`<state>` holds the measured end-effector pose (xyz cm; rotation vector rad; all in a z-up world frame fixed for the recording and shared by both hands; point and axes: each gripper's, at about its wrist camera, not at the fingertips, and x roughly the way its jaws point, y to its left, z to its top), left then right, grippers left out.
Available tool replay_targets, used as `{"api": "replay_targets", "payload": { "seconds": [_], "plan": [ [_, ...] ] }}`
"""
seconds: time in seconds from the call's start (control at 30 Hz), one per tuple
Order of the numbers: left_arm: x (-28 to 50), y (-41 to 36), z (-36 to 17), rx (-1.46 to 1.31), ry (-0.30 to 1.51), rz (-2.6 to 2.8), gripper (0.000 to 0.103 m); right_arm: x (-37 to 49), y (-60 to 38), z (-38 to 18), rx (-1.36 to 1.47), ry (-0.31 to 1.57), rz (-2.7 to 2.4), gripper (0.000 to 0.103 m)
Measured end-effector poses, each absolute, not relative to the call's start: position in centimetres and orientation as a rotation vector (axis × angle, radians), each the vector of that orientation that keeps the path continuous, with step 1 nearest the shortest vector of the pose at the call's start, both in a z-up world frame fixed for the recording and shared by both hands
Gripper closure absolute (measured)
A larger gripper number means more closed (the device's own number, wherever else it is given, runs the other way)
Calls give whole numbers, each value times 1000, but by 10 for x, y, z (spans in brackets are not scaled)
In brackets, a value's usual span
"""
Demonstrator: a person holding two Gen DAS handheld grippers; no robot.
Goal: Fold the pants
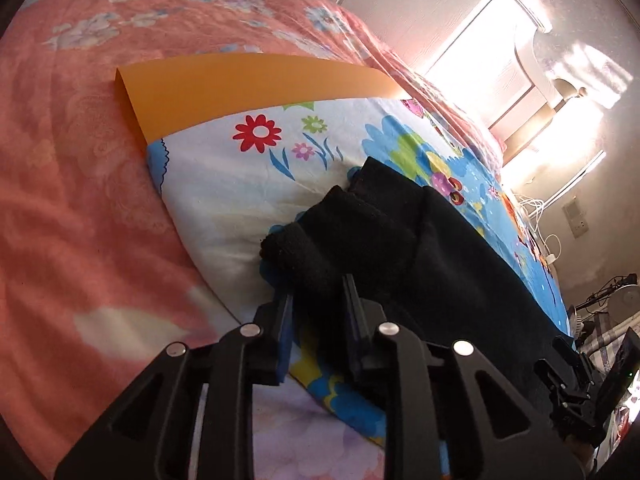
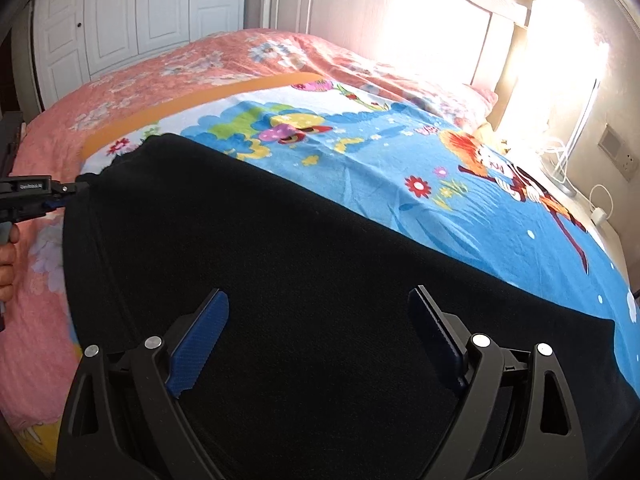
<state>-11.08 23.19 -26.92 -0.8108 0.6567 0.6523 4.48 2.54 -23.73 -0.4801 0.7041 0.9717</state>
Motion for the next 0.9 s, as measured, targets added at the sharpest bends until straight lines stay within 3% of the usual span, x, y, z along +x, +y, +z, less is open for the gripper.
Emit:
{"api": "replay_targets", "payload": {
  "seconds": [0.03, 0.07, 0.2, 0.33, 0.47, 0.57, 0.67, 0.9],
  "plan": [
    [-114, 232, -266, -819, 635, 657, 64, 42, 28, -234, -498, 672, 947, 13],
    [-116, 233, -264, -833, 627, 668, 62, 45, 34, -233, -517, 664, 910, 13],
    [-122, 229, -240, -729, 577, 793, 62, 79, 54, -259, -582, 824, 761, 12],
    [-90, 187, -208, -491, 518, 609, 59, 91, 49, -263, -516, 869, 779, 10],
    [-41, 162, -223, -305, 644, 570, 57, 84, 49, -262, -536, 839, 769, 9],
    [-17, 156, -245, -218, 775, 557, 44, 86, 48, -262, -525, 849, 768, 6],
    [-8, 162, -267, -133, 866, 629, 40, 86, 46, -261, -514, 858, 772, 6],
    [-22, 177, -277, -201, 851, 674, 31, 48, 33, -232, -483, 756, 835, 6]
  ]
}}
